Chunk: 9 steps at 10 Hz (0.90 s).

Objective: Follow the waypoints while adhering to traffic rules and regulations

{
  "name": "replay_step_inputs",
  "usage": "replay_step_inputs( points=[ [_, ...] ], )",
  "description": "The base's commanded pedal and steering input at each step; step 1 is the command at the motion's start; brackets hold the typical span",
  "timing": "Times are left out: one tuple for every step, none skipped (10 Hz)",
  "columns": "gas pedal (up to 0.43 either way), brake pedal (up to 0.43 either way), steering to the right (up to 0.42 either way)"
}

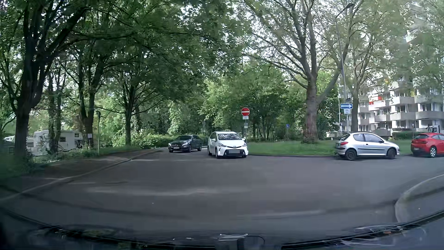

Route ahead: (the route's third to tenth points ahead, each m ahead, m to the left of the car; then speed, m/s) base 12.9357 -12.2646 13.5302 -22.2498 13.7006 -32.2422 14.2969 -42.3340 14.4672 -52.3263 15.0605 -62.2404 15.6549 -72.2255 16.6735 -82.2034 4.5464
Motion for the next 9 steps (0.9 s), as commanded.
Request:
replay_step_inputs(
  points=[
    [0.000, 0.000, 0.099],
    [0.000, 0.000, 0.129],
    [0.000, 0.000, 0.167],
    [0.000, 0.000, 0.207],
    [0.000, 0.000, 0.245],
    [0.000, 0.000, 0.285],
    [0.000, 0.000, 0.310],
    [0.000, 0.000, 0.338],
    [0.000, 0.000, 0.366]
  ],
)
